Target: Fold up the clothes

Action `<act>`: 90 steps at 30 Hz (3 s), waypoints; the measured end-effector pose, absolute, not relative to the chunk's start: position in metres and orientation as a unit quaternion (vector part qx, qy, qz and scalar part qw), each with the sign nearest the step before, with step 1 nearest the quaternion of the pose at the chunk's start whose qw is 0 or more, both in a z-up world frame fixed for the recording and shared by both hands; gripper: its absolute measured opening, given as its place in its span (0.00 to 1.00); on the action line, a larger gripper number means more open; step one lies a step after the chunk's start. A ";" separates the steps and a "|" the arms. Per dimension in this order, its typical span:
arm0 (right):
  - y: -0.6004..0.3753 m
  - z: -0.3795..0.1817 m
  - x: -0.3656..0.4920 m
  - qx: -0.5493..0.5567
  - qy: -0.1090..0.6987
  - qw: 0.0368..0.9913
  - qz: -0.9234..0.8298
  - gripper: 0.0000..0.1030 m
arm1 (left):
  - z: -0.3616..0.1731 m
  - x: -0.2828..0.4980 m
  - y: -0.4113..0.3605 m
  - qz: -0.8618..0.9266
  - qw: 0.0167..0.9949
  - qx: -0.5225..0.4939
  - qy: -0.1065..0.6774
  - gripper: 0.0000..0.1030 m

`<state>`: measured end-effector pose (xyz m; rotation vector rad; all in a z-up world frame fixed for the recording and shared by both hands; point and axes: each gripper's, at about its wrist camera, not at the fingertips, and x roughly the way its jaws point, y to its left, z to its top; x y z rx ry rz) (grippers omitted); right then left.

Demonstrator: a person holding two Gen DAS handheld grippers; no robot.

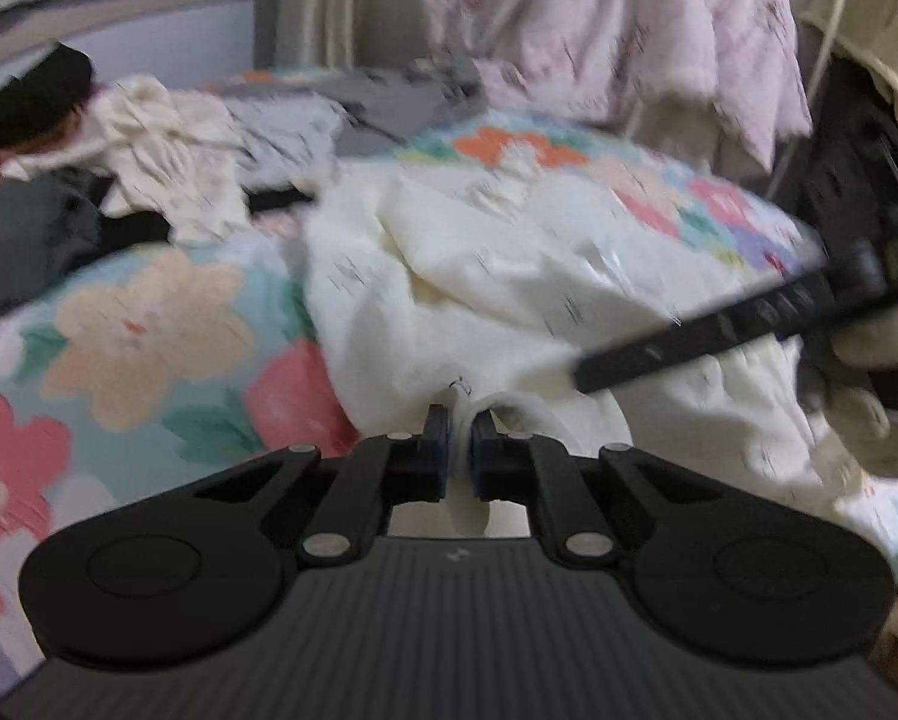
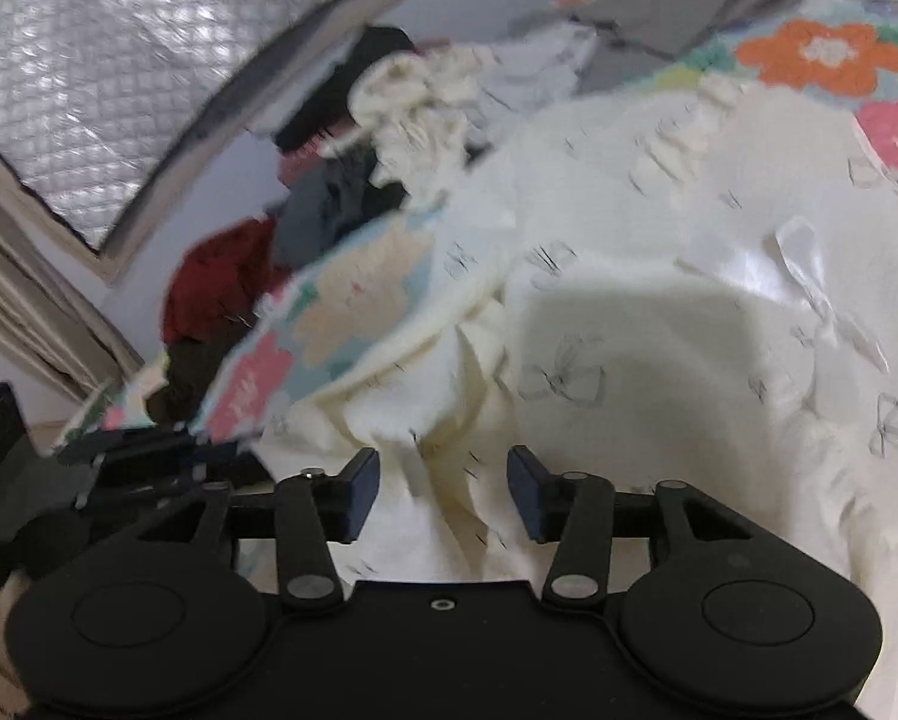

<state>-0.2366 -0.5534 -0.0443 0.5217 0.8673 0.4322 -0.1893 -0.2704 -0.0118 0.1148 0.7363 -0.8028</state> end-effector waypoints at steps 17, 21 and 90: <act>-0.543 -0.044 -0.225 0.253 0.408 0.847 0.229 0.54 | 0.042 -0.045 -0.179 -0.225 0.930 0.038 0.287 0.05; -0.546 -0.025 -0.216 0.227 0.402 0.861 0.214 0.55 | 0.040 -0.011 -0.163 -0.195 0.937 0.047 0.287 0.05; -0.667 -0.019 -0.004 0.014 0.337 0.940 0.048 0.44 | -0.083 0.055 -0.184 -0.109 0.922 0.093 0.359 0.25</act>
